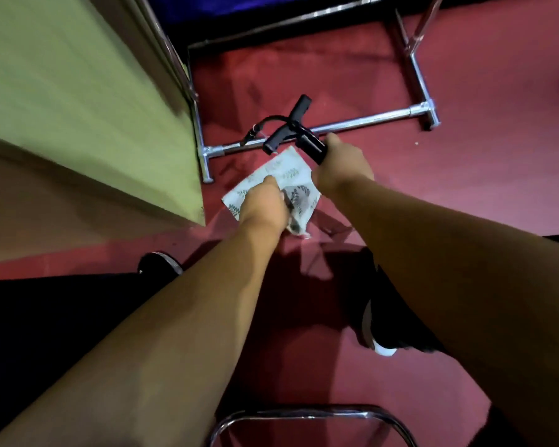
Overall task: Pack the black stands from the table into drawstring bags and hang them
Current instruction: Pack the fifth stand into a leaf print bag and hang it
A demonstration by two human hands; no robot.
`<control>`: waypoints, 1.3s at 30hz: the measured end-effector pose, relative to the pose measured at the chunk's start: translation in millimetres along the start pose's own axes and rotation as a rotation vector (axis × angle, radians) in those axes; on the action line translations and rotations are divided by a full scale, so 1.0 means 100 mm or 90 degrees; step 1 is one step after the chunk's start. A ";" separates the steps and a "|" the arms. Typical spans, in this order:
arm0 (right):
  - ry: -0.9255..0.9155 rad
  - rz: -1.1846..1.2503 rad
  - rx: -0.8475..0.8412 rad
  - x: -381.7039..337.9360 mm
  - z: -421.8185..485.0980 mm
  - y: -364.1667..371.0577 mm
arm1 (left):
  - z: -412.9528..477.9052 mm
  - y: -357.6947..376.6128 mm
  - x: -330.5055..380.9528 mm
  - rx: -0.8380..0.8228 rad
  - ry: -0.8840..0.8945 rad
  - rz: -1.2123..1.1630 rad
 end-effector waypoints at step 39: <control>-0.170 0.493 -0.178 -1.39 -1.70 -1.67 | -1.42 -2.87 0.69 0.129 0.184 0.115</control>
Point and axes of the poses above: each hand's wrist, its own z-axis towards the middle knuckle, its own y-axis out of the palm, x = y × z, the point moved 2 cm from there along z, towards the middle knuckle, and after that the axes turned 12 degrees about y, right-handed, at the moved point
